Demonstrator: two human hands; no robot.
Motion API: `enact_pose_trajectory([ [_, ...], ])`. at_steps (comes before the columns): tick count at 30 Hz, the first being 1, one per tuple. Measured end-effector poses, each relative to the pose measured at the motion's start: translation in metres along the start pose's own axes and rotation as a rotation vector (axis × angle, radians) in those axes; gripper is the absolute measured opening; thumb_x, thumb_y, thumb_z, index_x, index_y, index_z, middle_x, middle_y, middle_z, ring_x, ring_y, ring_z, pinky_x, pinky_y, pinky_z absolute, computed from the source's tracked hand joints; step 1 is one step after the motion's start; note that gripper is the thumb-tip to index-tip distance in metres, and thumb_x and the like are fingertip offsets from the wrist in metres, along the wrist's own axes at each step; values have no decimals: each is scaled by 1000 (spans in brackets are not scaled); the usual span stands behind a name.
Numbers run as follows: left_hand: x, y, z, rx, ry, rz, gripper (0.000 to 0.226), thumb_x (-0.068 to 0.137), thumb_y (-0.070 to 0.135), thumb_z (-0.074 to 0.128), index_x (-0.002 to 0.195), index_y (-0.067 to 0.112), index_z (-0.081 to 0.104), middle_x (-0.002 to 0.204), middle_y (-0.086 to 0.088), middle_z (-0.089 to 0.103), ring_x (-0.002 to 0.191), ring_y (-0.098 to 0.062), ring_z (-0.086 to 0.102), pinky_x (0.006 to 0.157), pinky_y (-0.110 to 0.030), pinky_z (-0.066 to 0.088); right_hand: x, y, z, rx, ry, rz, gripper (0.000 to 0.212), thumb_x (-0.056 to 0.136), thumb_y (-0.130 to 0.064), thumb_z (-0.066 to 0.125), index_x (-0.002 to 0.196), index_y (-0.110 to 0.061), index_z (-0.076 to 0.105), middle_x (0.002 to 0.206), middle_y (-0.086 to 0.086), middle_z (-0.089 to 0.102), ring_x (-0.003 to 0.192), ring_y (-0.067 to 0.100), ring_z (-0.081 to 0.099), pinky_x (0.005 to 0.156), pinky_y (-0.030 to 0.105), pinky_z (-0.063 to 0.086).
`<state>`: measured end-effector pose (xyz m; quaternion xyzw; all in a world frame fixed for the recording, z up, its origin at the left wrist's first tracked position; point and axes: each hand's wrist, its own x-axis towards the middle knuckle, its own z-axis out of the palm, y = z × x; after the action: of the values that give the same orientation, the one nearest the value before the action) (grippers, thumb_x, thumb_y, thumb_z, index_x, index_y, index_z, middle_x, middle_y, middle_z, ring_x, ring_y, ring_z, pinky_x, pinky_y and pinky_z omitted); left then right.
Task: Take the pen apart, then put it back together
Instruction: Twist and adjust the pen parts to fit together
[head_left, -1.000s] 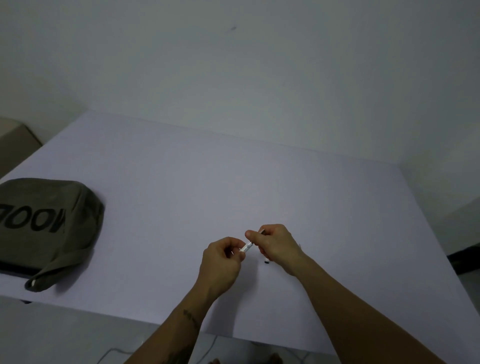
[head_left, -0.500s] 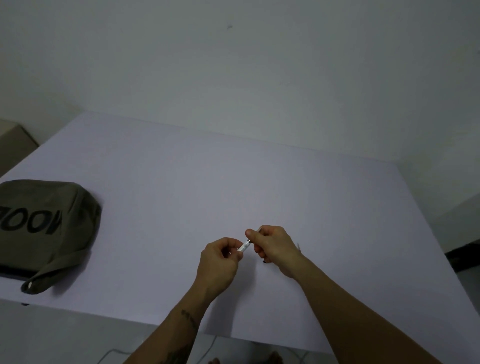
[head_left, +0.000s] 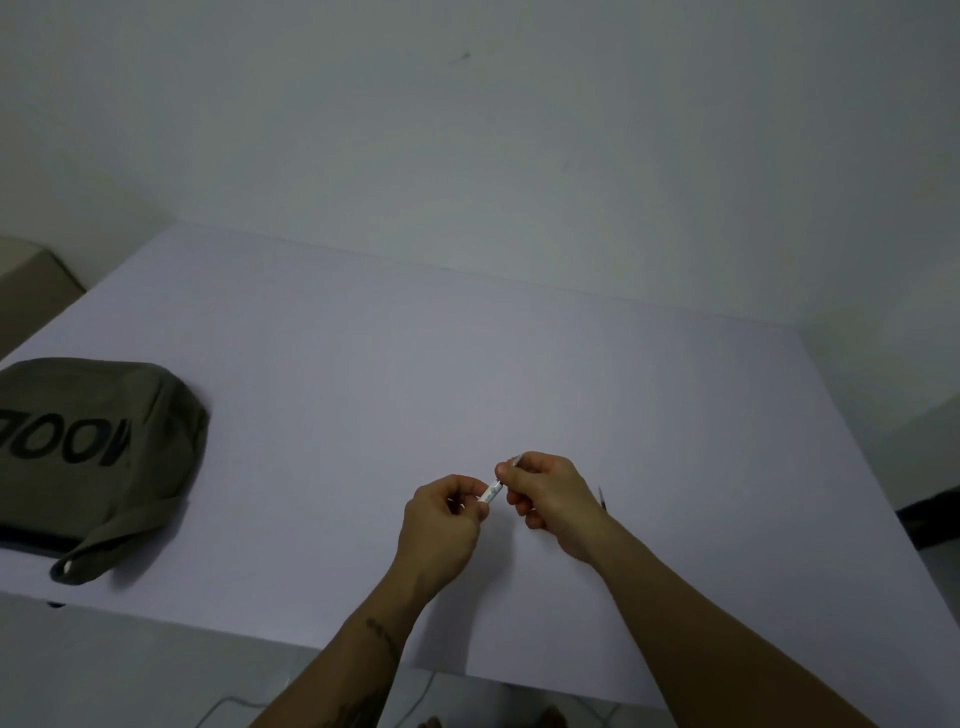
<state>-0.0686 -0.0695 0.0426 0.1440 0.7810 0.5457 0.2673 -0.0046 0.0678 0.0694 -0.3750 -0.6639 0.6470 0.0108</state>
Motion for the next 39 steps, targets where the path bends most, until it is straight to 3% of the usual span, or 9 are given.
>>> enact_pose_trajectory([
  [5,0,-1,-1,4,-1,-10,14,87,9,66,88,21,73,72,3,64,61,-11,55,45,-9,42,-1,0,-6,72,-11,6,14,90,-11,65,96,-12,77,69,5,65,59,14,52,48,23,41],
  [8,0,-3,0,17,-9,-9,17,86,10,67,84,26,71,75,4,66,63,-11,57,50,-13,45,-2,1,-4,35,8,-2,12,89,-10,64,89,-8,76,66,5,64,57,14,52,47,22,41],
  [14,0,-5,0,36,-10,-9,23,86,11,67,79,33,68,76,5,67,66,-12,60,53,-15,50,-1,4,5,-81,54,-3,21,90,-26,66,73,-14,65,63,2,62,55,13,50,50,24,42],
  [18,0,-3,-2,36,-13,-12,20,85,11,68,83,30,70,76,5,66,64,-11,58,52,-15,47,-2,1,-2,63,-22,33,10,90,-15,66,89,-8,73,68,5,63,56,13,50,48,23,40],
  [21,1,-1,-3,20,-6,-10,17,86,10,67,84,27,72,73,6,65,61,-11,56,49,-15,44,-1,-1,-7,187,-87,72,16,90,-4,62,97,-5,76,70,7,65,59,14,51,48,23,39],
  [27,1,2,-1,1,-24,2,17,86,9,66,86,25,72,73,5,64,63,-10,56,54,-18,47,1,-1,-3,101,-23,42,14,91,-15,66,80,-7,68,70,9,63,55,13,49,46,22,39],
  [33,-1,0,-2,5,-4,-13,15,87,10,66,87,23,72,75,5,65,65,-12,56,54,-19,44,-2,4,-6,215,-85,73,17,93,-8,61,99,-8,76,73,6,64,62,14,51,50,23,40],
  [39,-6,1,2,3,-13,-17,13,88,10,65,90,21,72,79,4,65,68,-12,56,55,-17,44,-2,5,1,102,9,30,17,90,-16,67,73,-13,67,68,6,60,56,13,49,46,22,39],
])
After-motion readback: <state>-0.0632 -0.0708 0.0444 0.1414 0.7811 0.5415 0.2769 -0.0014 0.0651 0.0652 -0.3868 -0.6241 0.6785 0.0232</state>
